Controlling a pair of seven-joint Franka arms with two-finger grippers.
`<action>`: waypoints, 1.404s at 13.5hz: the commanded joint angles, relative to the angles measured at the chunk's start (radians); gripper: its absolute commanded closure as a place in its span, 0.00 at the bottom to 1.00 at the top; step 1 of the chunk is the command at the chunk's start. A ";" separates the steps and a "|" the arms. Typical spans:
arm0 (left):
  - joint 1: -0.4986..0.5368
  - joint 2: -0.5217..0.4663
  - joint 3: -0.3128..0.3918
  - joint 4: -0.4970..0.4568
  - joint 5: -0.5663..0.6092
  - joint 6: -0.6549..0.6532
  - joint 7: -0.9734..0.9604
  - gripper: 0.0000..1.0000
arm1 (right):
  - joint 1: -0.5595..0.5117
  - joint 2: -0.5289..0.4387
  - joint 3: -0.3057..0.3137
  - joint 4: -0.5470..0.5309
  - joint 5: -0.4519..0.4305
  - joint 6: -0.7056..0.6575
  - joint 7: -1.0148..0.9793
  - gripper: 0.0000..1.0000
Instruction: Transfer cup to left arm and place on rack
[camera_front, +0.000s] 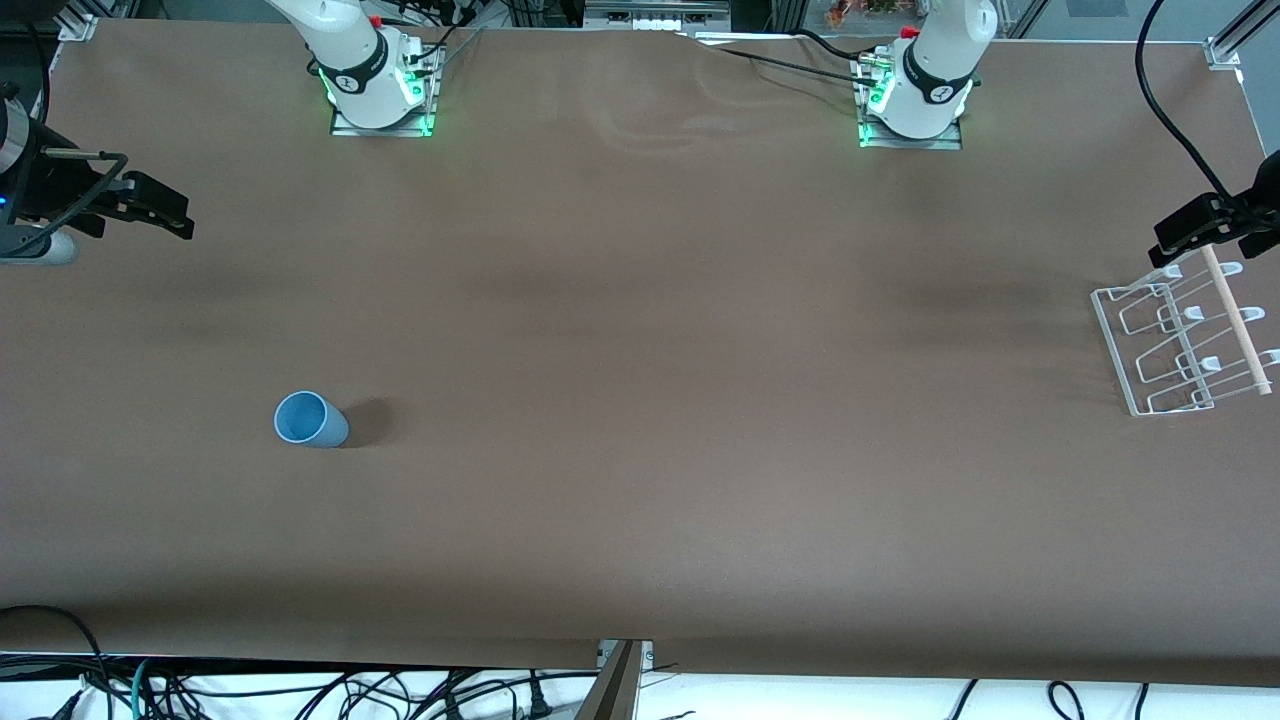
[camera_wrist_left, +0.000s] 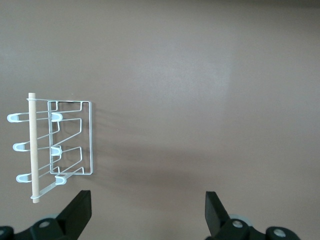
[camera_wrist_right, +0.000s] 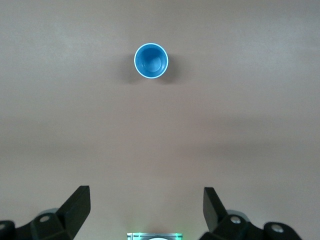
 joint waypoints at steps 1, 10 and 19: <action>-0.003 0.013 -0.004 0.032 0.027 -0.014 -0.002 0.00 | -0.010 -0.001 0.004 0.011 0.017 -0.010 0.007 0.00; -0.004 0.027 -0.012 0.061 0.031 -0.016 -0.004 0.00 | -0.010 0.000 0.004 0.011 0.017 -0.006 0.007 0.00; -0.001 0.029 -0.010 0.061 0.028 -0.016 -0.002 0.00 | -0.017 0.010 -0.015 0.011 0.017 -0.004 0.006 0.00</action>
